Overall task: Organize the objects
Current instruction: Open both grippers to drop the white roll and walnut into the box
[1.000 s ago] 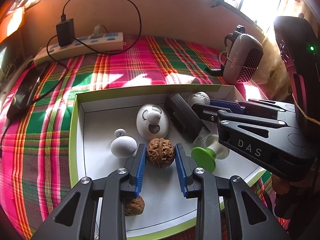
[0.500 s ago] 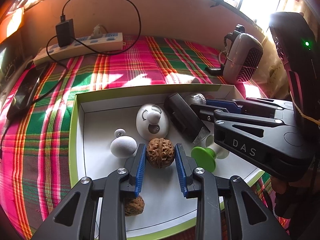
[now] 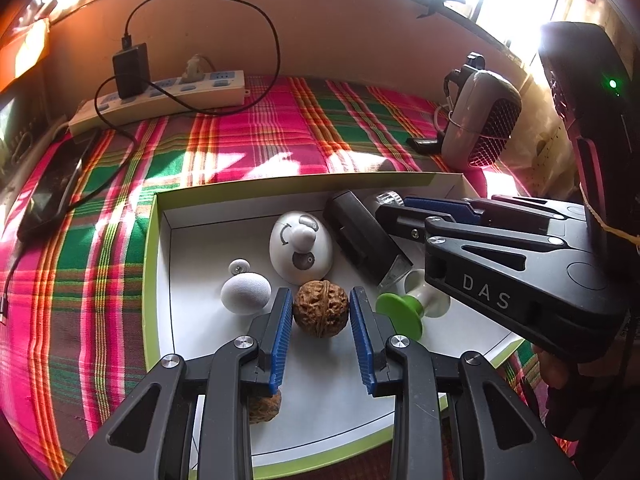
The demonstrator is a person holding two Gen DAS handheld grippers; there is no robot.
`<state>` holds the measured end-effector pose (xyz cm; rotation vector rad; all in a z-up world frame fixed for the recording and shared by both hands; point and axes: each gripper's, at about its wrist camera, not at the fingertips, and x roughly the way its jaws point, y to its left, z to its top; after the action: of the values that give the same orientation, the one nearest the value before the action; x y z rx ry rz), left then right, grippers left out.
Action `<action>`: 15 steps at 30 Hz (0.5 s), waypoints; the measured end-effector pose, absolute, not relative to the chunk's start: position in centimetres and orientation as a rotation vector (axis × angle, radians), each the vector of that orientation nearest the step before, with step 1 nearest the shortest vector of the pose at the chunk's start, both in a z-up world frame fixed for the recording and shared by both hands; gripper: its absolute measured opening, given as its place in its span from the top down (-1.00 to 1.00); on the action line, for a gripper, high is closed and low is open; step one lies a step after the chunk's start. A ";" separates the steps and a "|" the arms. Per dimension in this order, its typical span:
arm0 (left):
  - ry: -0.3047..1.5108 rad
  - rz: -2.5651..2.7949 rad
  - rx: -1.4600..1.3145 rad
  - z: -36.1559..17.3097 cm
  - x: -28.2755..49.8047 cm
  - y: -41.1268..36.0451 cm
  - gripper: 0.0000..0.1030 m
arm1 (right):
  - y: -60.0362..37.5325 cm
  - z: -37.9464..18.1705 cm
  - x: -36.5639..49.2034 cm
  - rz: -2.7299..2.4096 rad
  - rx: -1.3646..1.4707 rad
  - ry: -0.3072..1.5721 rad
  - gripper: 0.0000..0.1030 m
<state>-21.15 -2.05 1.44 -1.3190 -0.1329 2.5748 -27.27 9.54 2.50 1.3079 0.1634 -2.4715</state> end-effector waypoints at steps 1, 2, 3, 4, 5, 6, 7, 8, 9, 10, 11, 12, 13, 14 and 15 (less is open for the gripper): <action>-0.133 2.577 -1.317 1.5 -21.1 -2.1 0.47 | 9.5 2.6 -27.2 -2.473 1.304 0.160 0.58; -0.133 2.581 -1.317 1.6 -21.1 -2.1 0.47 | 9.5 2.6 -27.1 -2.475 1.300 0.155 0.58; -0.134 2.585 -1.315 1.7 -21.0 -2.2 0.47 | 9.5 2.7 -27.0 -2.477 1.298 0.152 0.57; -0.135 2.585 -1.313 1.8 -21.0 -2.2 0.47 | 9.5 2.7 -26.9 -2.478 1.295 0.150 0.56; -0.137 2.587 -1.312 1.9 -20.9 -2.2 0.47 | 9.5 2.8 -26.8 -2.479 1.293 0.147 0.55; -0.138 2.588 -1.308 2.0 -20.8 -2.2 0.47 | 9.5 2.9 -26.7 -2.481 1.292 0.148 0.53; -0.137 2.588 -1.302 2.1 -20.7 -2.2 0.47 | 9.5 2.9 -26.6 -2.484 1.289 0.149 0.51; -0.135 2.588 -1.300 2.2 -20.6 -2.3 0.47 | 9.5 3.0 -26.5 -2.486 1.287 0.147 0.50; -0.134 2.590 -1.295 2.3 -20.5 -2.3 0.47 | 9.5 3.0 -26.5 -2.487 1.285 0.146 0.48; -0.131 2.591 -1.290 2.4 -20.4 -2.2 0.47 | 9.6 3.1 -26.4 -2.490 1.282 0.145 0.46; -0.130 2.594 -1.287 2.5 -20.3 -2.2 0.46 | 9.6 3.2 -26.3 -2.494 1.279 0.142 0.46; -0.131 2.596 -1.284 2.6 -20.2 -2.3 0.46 | 9.7 3.3 -26.2 -2.496 1.277 0.137 0.45; -0.131 2.597 -1.282 2.7 -20.1 -2.3 0.46 | 9.7 3.4 -26.1 -2.498 1.274 0.135 0.45; -0.130 2.599 -1.283 2.7 -20.0 -2.3 0.46 | 9.7 3.5 -26.0 -2.502 1.270 0.133 0.45; -0.130 2.603 -1.282 2.8 -19.9 -2.4 0.46 | 9.7 3.6 -25.9 -2.505 1.269 0.131 0.44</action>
<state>-19.91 -2.36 2.80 -1.2824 -0.1300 2.6026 -25.88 9.74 3.57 1.2691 0.1310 -2.5050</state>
